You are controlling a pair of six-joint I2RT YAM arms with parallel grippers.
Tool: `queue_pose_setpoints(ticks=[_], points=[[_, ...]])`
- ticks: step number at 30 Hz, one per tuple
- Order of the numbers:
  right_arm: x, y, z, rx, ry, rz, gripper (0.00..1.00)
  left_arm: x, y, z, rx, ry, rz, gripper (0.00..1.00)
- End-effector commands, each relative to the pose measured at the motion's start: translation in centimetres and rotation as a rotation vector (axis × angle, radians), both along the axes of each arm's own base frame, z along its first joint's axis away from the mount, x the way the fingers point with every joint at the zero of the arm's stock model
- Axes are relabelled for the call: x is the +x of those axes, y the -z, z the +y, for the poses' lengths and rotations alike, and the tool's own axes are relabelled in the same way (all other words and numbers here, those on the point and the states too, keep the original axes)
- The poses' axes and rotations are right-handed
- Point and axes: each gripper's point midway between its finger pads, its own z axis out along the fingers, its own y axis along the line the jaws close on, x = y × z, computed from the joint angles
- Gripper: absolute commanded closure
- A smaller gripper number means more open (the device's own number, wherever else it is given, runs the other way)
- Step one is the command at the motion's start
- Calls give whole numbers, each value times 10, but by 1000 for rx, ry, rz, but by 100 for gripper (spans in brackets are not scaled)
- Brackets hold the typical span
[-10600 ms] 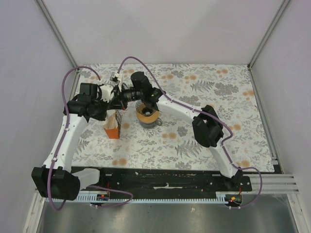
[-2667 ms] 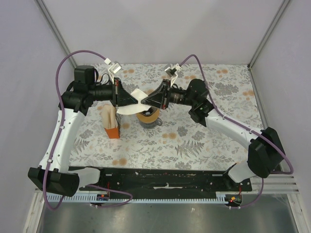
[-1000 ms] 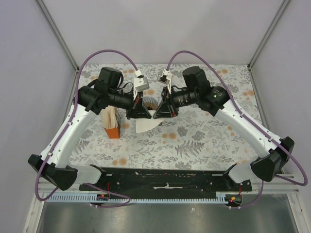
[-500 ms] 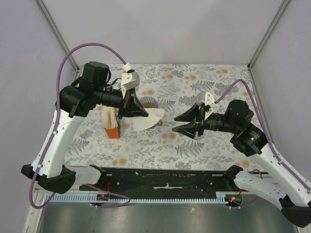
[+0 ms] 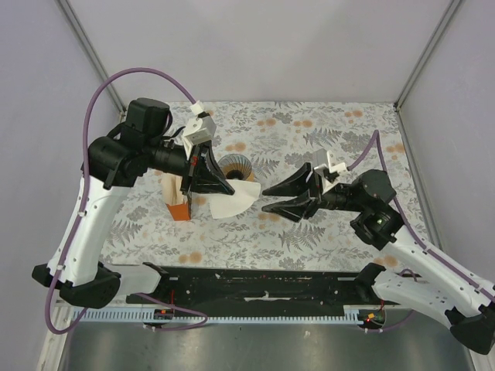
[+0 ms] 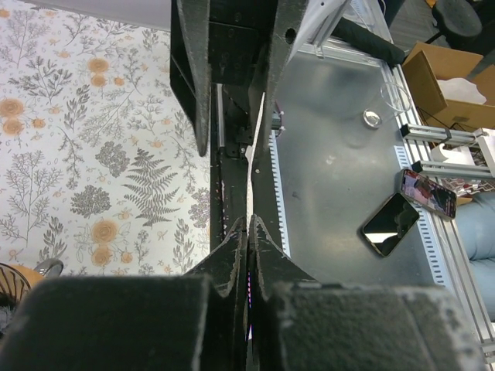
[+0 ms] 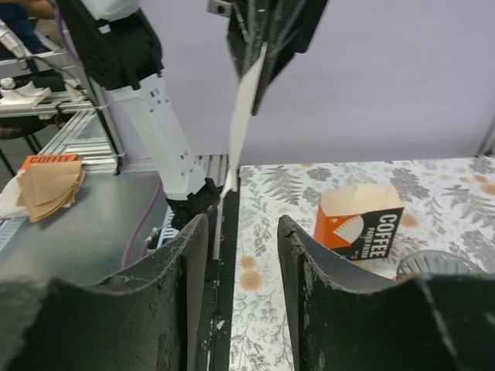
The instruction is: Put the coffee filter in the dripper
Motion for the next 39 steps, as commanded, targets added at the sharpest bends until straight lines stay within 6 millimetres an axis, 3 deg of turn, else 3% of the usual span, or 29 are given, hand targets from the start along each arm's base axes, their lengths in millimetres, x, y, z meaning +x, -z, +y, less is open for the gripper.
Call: queue_pose_setpoints(ticks=[1, 4, 5, 8, 15, 20, 22, 26, 31, 35, 39], points=[[-26, -27, 6, 59, -111, -103, 54, -9, -11, 2, -37, 38, -43, 98], [-30, -29, 7, 61, -120, -104, 71, -9, -11, 3, -35, 34, -44, 98], [-32, -31, 7, 64, -126, -111, 72, -9, -10, 2, -34, 34, -41, 98], [-33, -34, 7, 69, -128, -113, 69, -9, -9, 3, -33, 33, -41, 98], [-14, -32, 13, 62, -52, -82, 61, -10, -9, 3, -33, 34, -43, 98], [-17, -36, 17, 68, -70, -89, 60, -11, -9, 4, -31, 29, -44, 98], [-19, -38, 17, 72, -79, -96, 64, -11, -9, 4, -32, 31, -45, 98], [-25, -38, 16, 70, -105, -100, 83, -9, -8, 4, -25, 24, -50, 98], [-23, -34, 18, 48, -108, -79, 98, -5, -5, 4, -12, 9, -58, 98], [-21, -33, 20, 42, -107, -56, 100, 0, -5, 4, -2, -24, -68, 98], [-24, -36, 21, 48, -120, -49, 100, 20, 1, 4, 42, -121, -84, 98]])
